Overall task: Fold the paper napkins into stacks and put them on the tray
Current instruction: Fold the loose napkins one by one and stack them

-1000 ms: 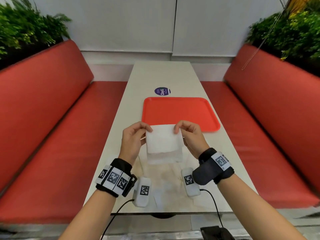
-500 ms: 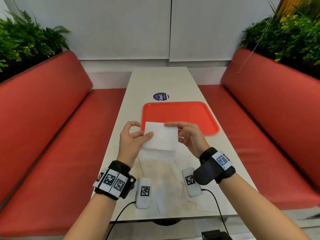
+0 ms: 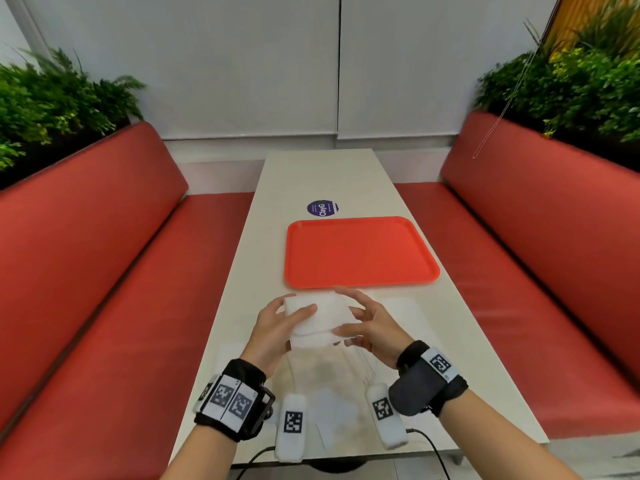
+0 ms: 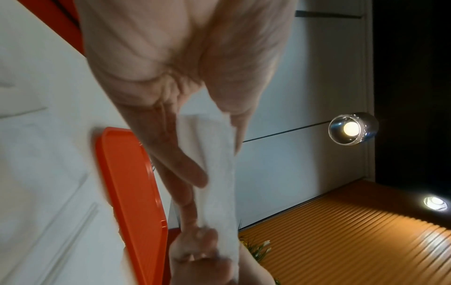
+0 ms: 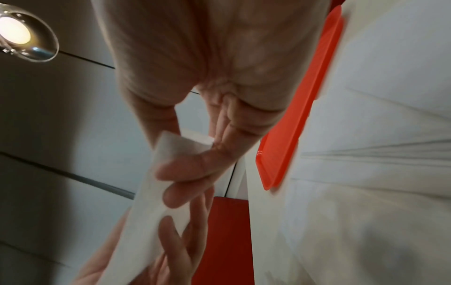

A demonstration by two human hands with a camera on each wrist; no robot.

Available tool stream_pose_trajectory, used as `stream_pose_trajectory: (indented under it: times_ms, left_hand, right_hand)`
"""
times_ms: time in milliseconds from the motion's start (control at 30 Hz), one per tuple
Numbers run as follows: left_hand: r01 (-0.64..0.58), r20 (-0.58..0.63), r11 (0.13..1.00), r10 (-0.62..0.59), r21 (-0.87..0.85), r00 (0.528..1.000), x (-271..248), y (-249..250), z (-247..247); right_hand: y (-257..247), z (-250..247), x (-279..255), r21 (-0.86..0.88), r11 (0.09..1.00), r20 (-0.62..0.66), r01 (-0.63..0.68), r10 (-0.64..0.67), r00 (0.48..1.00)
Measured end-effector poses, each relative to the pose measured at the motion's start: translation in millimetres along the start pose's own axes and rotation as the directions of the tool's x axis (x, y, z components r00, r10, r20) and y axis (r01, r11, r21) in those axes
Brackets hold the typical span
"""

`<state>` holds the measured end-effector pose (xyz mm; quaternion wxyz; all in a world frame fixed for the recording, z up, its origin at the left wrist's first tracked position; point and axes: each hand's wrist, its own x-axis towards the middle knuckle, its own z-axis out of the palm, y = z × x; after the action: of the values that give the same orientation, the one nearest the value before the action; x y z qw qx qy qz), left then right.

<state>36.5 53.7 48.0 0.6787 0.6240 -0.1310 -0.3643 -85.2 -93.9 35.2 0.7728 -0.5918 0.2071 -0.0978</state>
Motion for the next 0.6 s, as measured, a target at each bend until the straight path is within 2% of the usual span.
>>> stream_pose_trajectory:
  times_ms: [200, 333, 467, 600]
  left_hand:
    - [-0.153, -0.020, 0.988, 0.153, -0.010, 0.988, -3.6, 9.9, -0.3]
    - [-0.275, 0.031, 0.961, 0.274, 0.018, 0.961, -3.6, 28.7, 4.5]
    - [-0.346, 0.083, 0.937, 0.349, -0.047, 0.933, -3.9, 46.3, 6.2]
    - [-0.439, 0.057, 0.899, 0.437, 0.009, 0.897, -4.9, 55.8, 8.4]
  right_hand:
    - [-12.9, 4.1, -2.8, -0.143, 0.979, -0.035, 0.148, -0.154, 0.987]
    - [-26.3, 10.3, 1.8, -0.199, 0.938, -0.098, 0.285, -0.309, 0.946]
    - [-36.9, 15.9, 2.7, -0.154, 0.923, -0.130, 0.353, -0.373, 0.919]
    - [-41.7, 15.3, 0.5, -0.140, 0.898, -0.139, 0.416, -0.434, 0.890]
